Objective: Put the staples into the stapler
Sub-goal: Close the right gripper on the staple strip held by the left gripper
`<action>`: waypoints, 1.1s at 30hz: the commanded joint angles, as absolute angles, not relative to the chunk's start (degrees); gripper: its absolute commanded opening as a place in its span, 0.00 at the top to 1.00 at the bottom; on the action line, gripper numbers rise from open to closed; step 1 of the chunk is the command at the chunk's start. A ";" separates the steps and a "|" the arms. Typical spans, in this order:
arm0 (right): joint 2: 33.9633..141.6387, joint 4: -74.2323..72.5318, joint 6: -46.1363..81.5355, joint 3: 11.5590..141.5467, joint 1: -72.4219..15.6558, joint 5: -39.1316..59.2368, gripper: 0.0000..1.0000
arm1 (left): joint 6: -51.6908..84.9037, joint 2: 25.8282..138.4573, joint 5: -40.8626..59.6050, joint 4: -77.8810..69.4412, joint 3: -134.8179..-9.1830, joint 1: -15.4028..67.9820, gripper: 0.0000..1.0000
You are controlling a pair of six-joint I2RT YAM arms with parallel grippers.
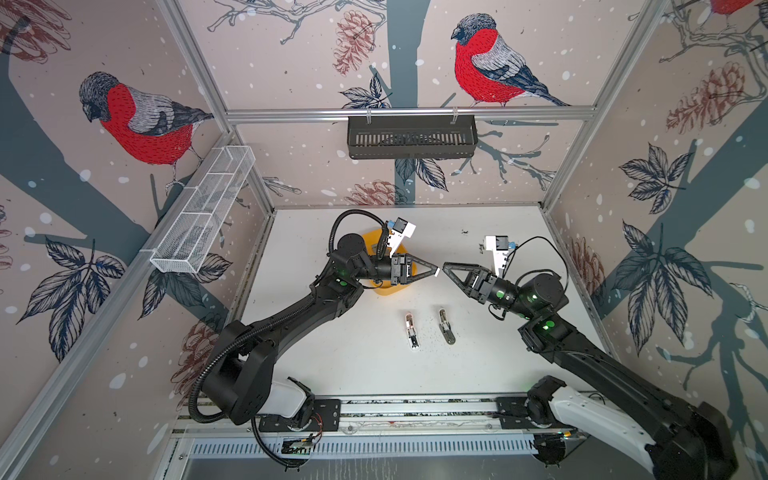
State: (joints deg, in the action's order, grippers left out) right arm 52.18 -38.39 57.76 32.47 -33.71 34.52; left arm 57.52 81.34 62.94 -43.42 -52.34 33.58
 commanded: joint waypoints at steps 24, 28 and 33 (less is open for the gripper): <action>52.82 -38.00 55.04 33.16 -35.16 33.40 0.66 | 56.87 81.65 63.72 -44.99 -53.21 34.41 1.00; 52.90 -37.84 55.02 33.13 -35.16 33.23 0.69 | 56.78 81.65 63.81 -44.82 -53.24 34.44 1.00; 52.83 -37.83 54.95 33.04 -35.24 33.37 0.73 | 56.78 81.56 63.81 -44.81 -53.15 34.54 1.00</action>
